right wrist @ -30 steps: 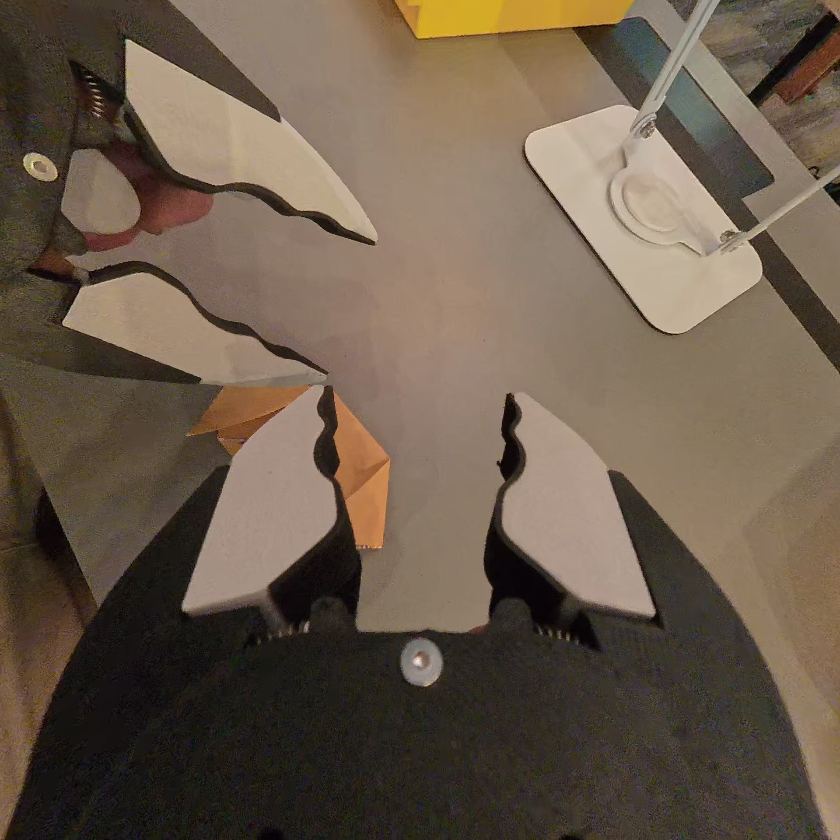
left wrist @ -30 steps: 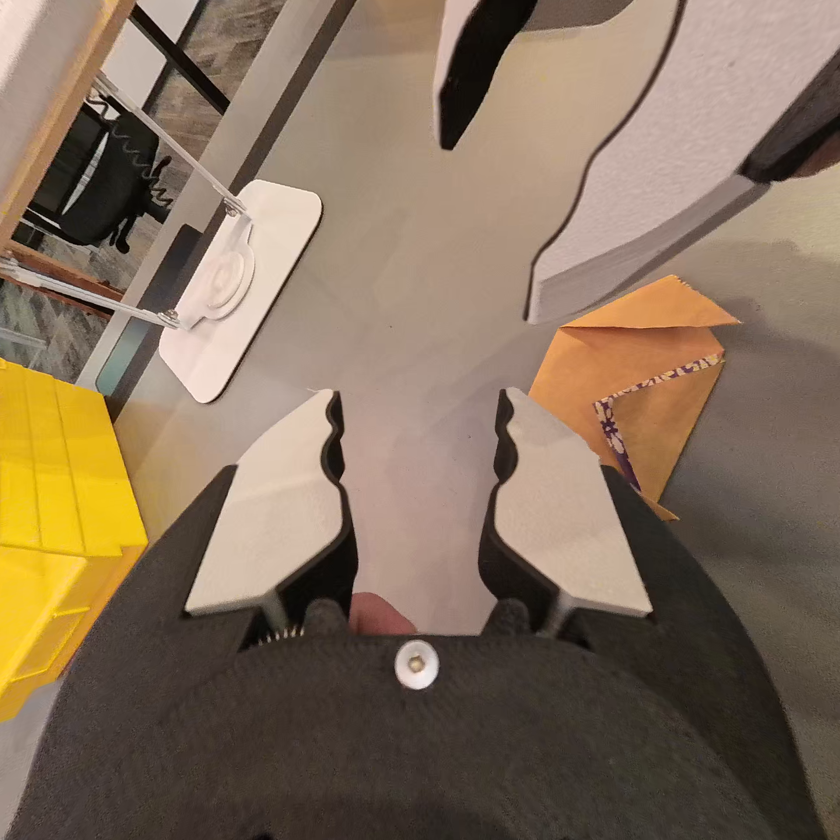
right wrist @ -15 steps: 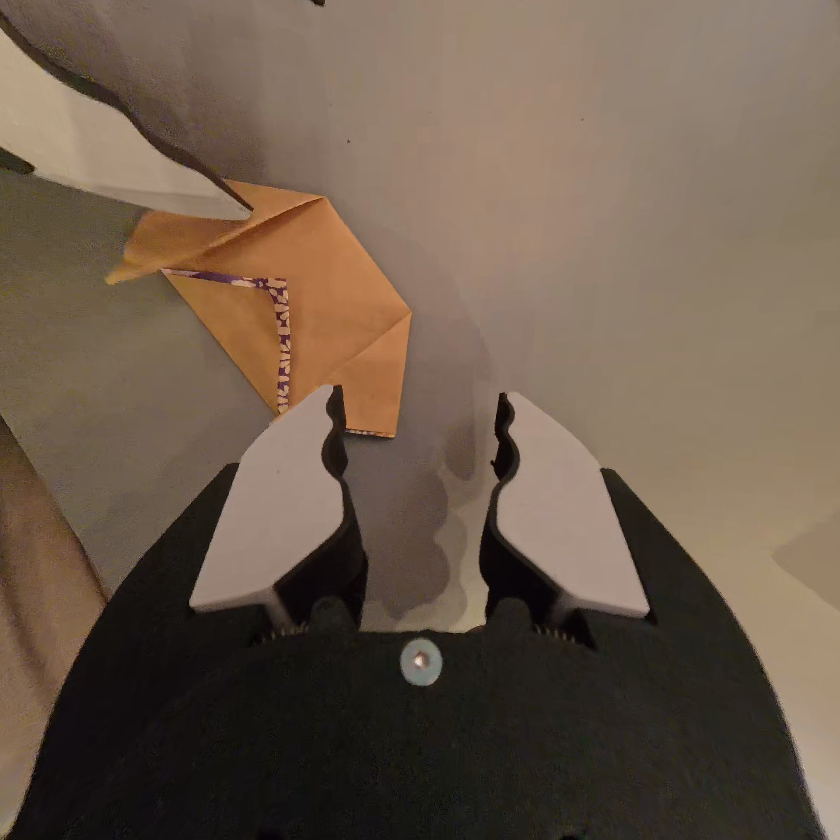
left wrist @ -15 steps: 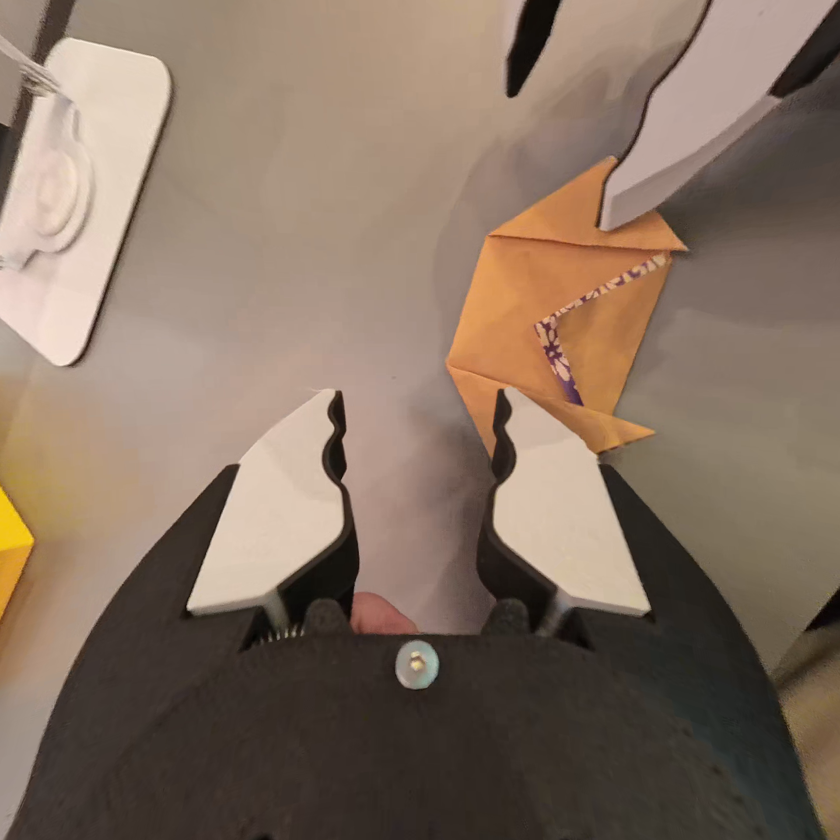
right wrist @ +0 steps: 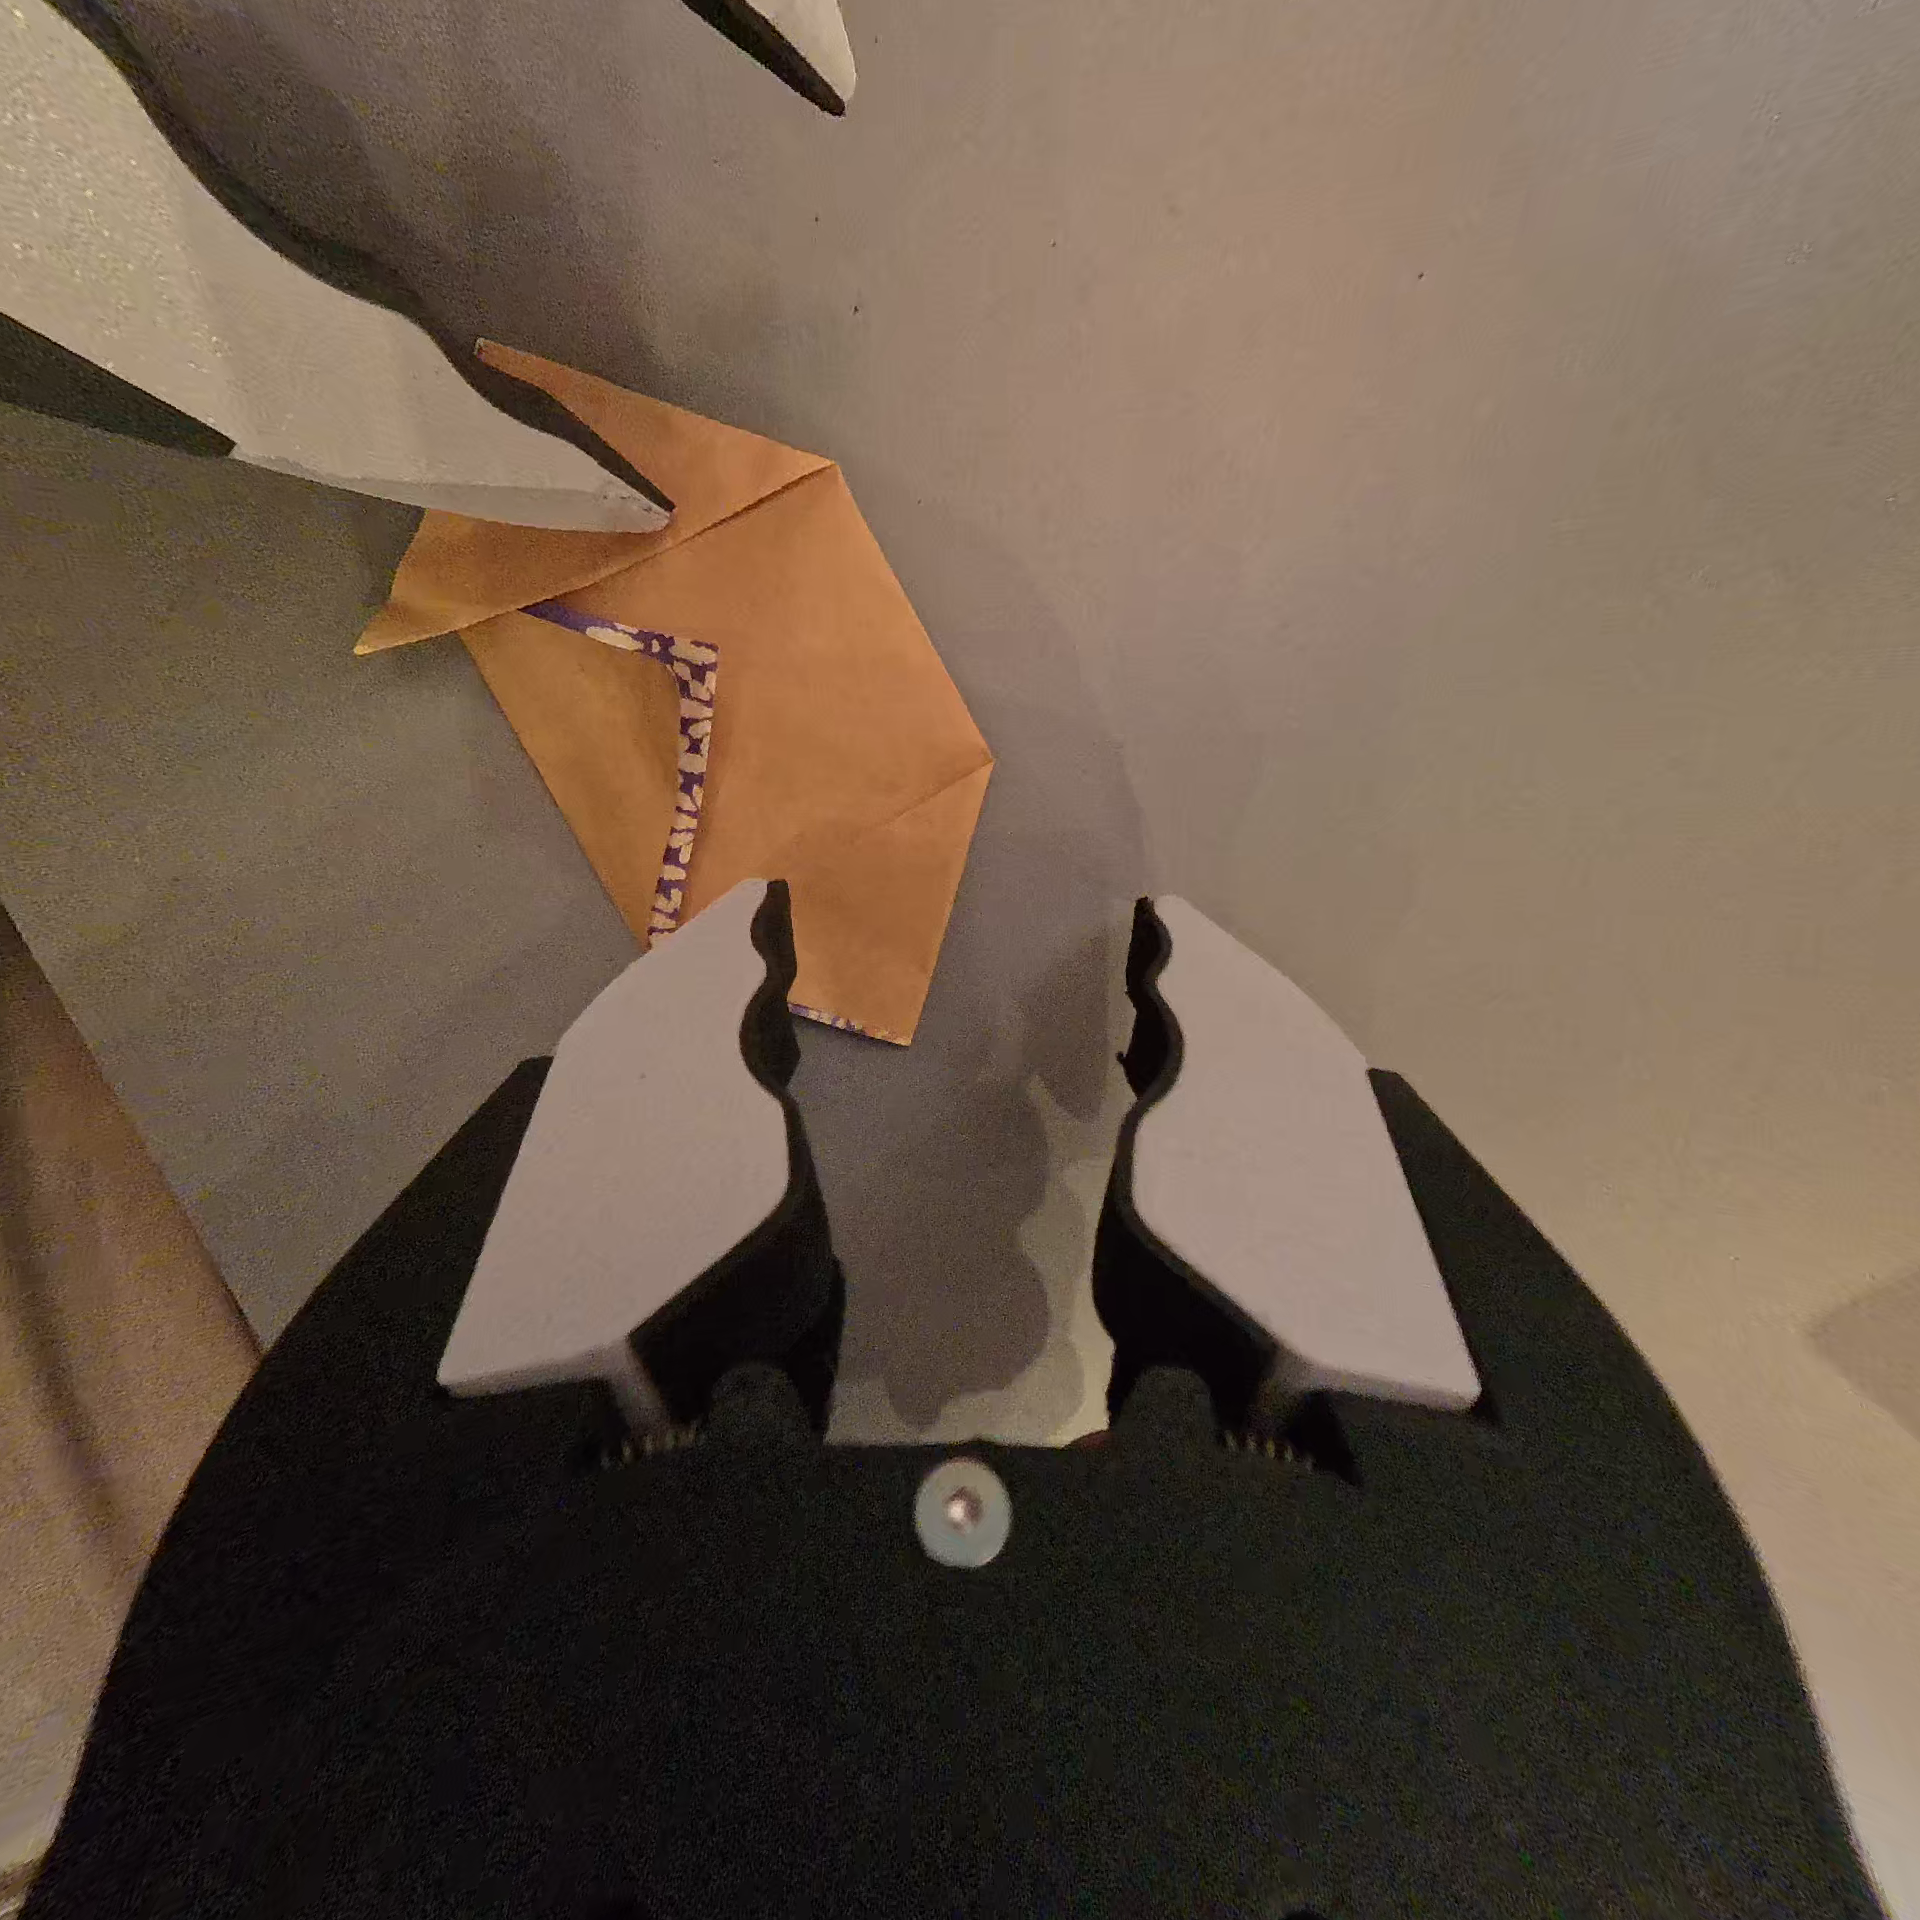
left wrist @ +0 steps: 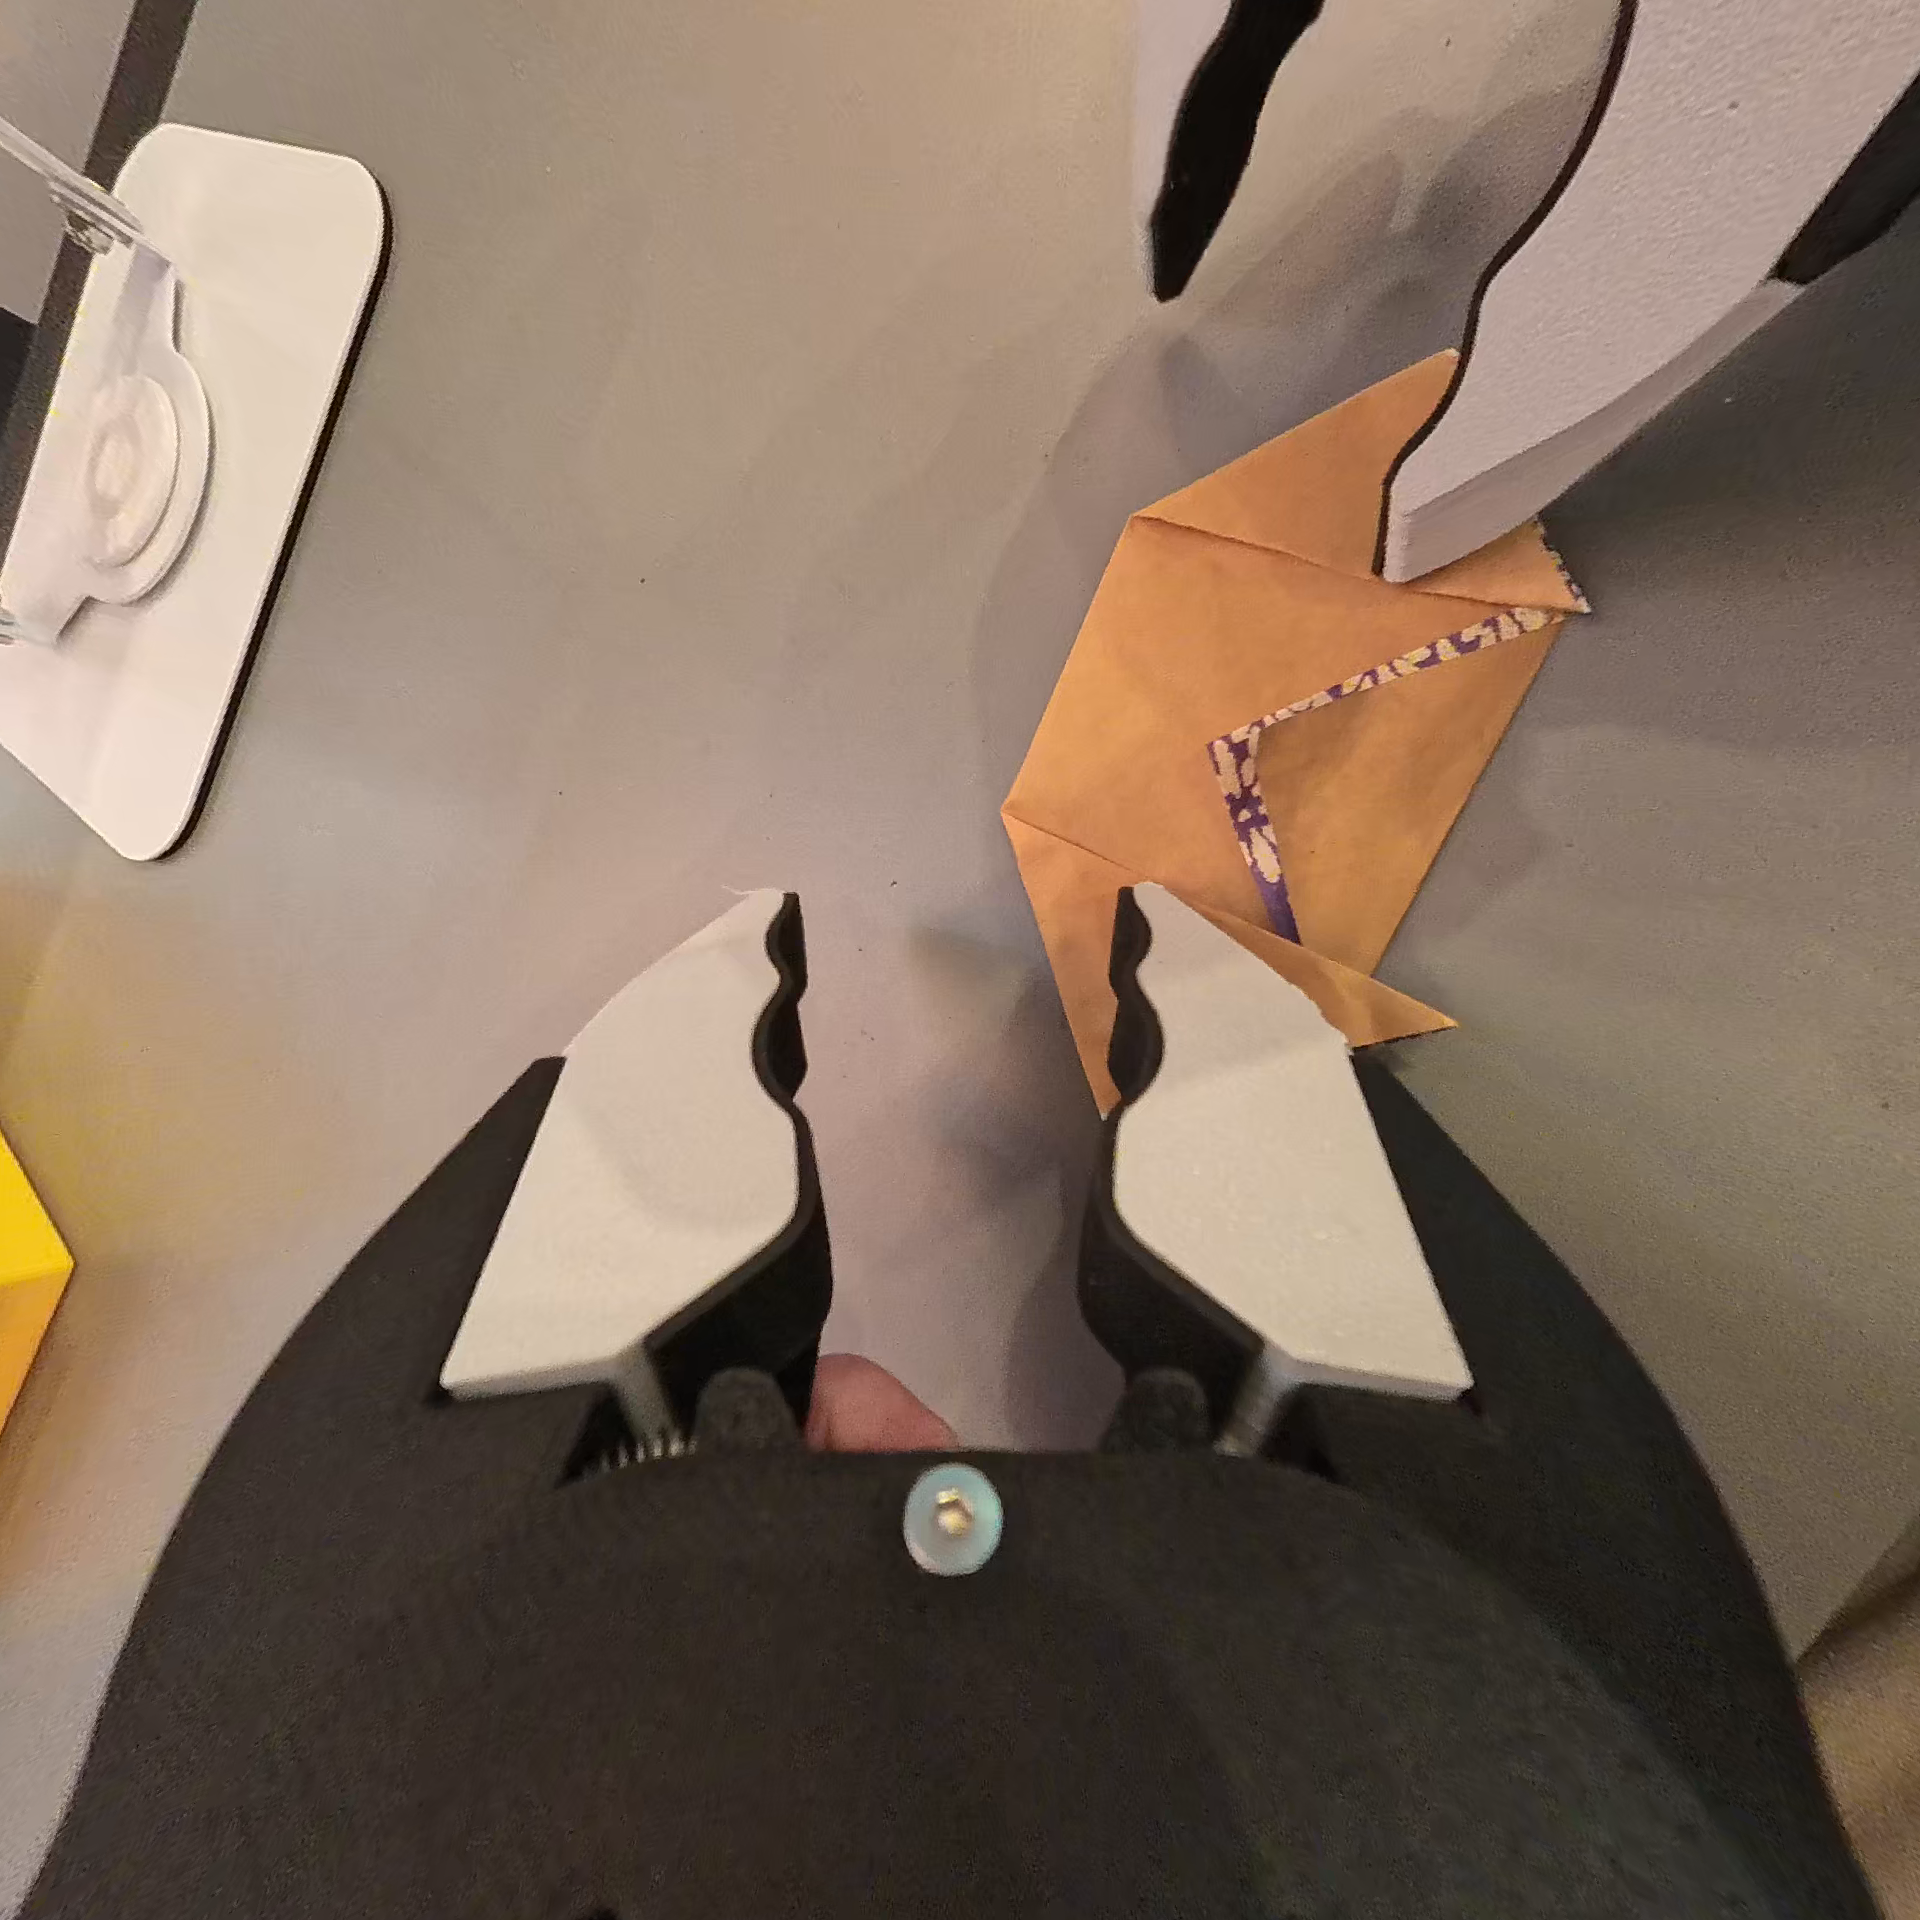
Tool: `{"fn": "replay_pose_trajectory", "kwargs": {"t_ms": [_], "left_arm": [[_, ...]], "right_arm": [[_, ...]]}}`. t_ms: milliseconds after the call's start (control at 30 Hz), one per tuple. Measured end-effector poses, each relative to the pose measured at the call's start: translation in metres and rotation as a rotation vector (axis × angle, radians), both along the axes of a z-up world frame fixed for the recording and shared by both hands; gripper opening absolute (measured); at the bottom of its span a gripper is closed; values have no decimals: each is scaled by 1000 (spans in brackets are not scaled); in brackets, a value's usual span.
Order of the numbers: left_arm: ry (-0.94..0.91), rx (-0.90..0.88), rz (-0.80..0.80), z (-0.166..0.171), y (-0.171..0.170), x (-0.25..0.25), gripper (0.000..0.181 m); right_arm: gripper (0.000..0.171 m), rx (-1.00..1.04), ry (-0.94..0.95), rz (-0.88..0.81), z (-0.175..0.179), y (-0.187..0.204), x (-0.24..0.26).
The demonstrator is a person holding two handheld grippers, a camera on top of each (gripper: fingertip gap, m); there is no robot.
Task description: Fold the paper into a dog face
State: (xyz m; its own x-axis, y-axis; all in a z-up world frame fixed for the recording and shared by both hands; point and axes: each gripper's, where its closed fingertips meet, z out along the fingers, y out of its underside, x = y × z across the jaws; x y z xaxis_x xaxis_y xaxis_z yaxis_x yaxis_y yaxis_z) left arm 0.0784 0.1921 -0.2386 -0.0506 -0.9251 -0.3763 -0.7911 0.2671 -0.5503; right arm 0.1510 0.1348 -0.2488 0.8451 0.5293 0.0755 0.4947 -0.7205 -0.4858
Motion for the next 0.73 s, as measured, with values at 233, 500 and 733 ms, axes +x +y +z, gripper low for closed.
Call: {"fn": "replay_pose_trajectory", "kwargs": {"t_ms": [233, 500, 733], "left_arm": [[-13, 0, -16, -1, -2, 1, 50], [19, -86, -66, -7, -14, -1, 25], [10, -187, -71, -9, -16, -3, 22]], "right_arm": [[52, -21, 39, 14, -1, -2, -4], [44, -18, 56, 25, -1, -2, -6], [40, -32, 118, 49, 0, -6, -11]]}}
